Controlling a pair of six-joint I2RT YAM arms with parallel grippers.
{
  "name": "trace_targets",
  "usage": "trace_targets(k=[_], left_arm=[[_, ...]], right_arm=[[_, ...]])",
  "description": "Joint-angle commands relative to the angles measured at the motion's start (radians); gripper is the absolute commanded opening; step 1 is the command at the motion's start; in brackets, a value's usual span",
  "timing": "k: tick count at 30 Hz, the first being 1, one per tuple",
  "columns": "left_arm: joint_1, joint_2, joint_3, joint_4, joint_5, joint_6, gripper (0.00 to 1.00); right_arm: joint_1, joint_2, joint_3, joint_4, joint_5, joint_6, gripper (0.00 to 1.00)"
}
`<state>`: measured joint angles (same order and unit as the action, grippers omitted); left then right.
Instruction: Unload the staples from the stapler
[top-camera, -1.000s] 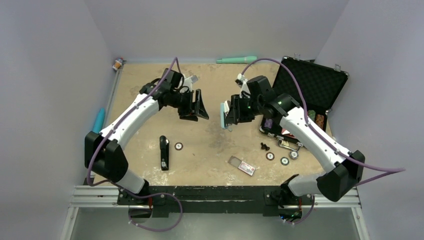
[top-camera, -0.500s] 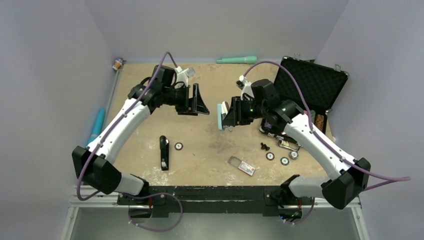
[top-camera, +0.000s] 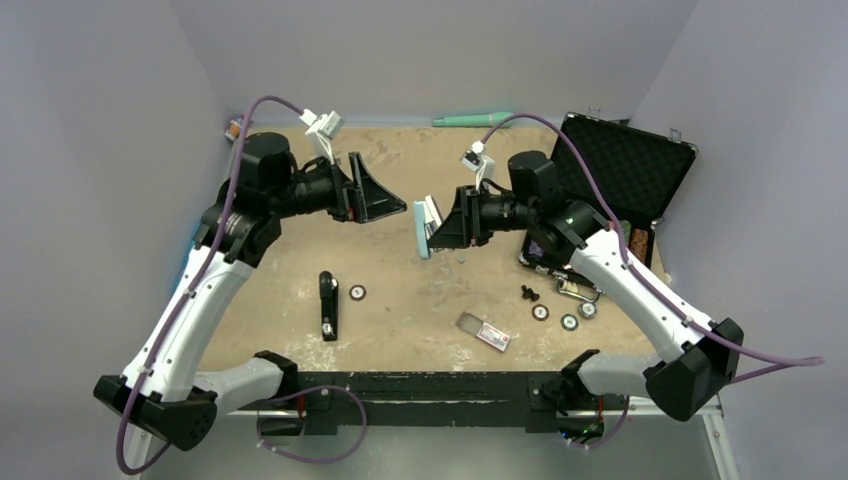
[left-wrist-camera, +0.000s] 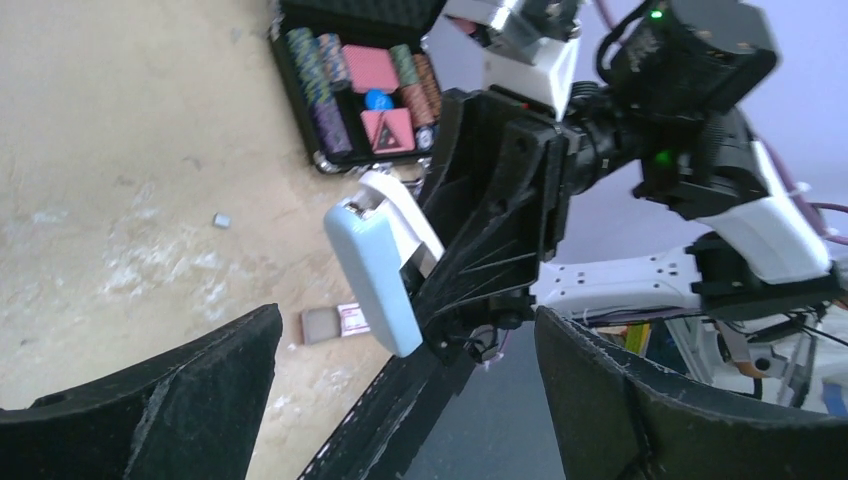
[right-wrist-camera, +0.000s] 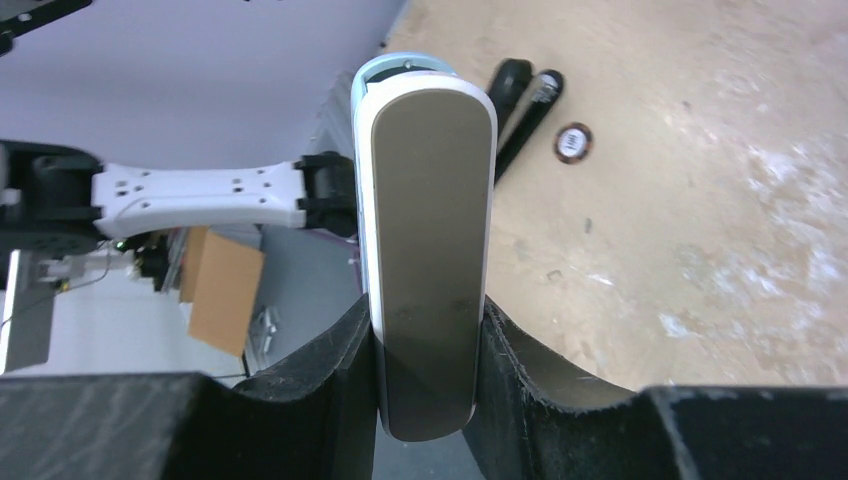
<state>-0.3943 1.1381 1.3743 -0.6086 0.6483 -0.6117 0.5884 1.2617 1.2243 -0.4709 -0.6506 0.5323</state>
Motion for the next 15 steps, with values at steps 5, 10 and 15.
trace_targets(k=[5, 10, 15], left_arm=[[0.009, -0.066, -0.006, 0.201, 0.144, -0.082, 1.0], [0.007, -0.062, -0.042, 0.311, 0.235, -0.139, 1.0], [0.005, -0.054, -0.058, 0.375, 0.262, -0.19, 1.0]], right_arm=[[0.001, -0.074, 0.068, 0.29, -0.301, 0.066, 0.0], [0.005, -0.086, 0.063, 0.416, -0.382, 0.124, 0.0], [0.014, -0.073, 0.081, 0.436, -0.379, 0.137, 0.0]])
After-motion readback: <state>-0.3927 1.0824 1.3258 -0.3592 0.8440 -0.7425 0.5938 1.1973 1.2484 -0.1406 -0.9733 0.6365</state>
